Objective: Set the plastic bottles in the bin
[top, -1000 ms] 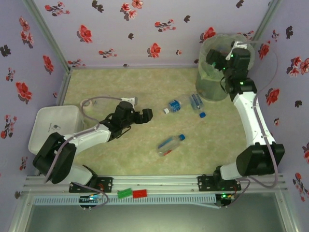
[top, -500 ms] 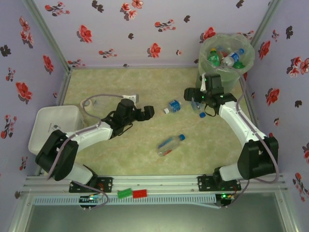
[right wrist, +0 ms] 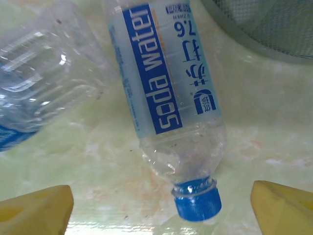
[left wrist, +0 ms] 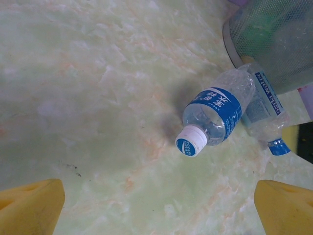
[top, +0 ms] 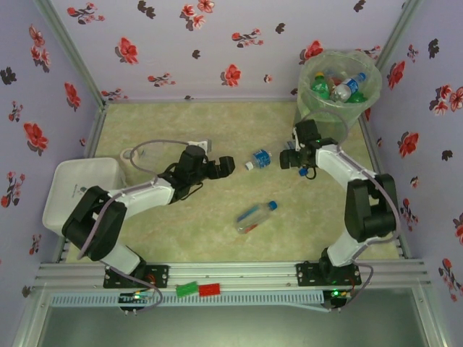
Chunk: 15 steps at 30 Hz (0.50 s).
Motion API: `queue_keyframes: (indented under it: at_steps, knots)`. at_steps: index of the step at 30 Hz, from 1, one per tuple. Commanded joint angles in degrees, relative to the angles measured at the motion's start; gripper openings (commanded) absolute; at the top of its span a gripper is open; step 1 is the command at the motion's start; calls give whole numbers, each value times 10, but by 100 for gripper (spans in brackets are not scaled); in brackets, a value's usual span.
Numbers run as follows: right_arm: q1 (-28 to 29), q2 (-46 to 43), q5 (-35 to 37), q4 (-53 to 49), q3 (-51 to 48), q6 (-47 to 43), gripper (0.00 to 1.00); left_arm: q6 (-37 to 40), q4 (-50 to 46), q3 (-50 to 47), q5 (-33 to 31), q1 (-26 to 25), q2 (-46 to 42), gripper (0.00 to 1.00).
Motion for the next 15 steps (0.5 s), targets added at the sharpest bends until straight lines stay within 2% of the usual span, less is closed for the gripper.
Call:
queue_keyframes:
  at_steps: [1,10,15]
  knots:
    - [0,25,43,-6,31,-23,89,7,-11,-12,-3,5,-29,100]
    - [0,97,49,6,65,-50,85,7,-6,-18,-9,5,-34,100]
    - [0,115,31,17,74,-51,79,11,-8,-11,-9,5,-32,100]
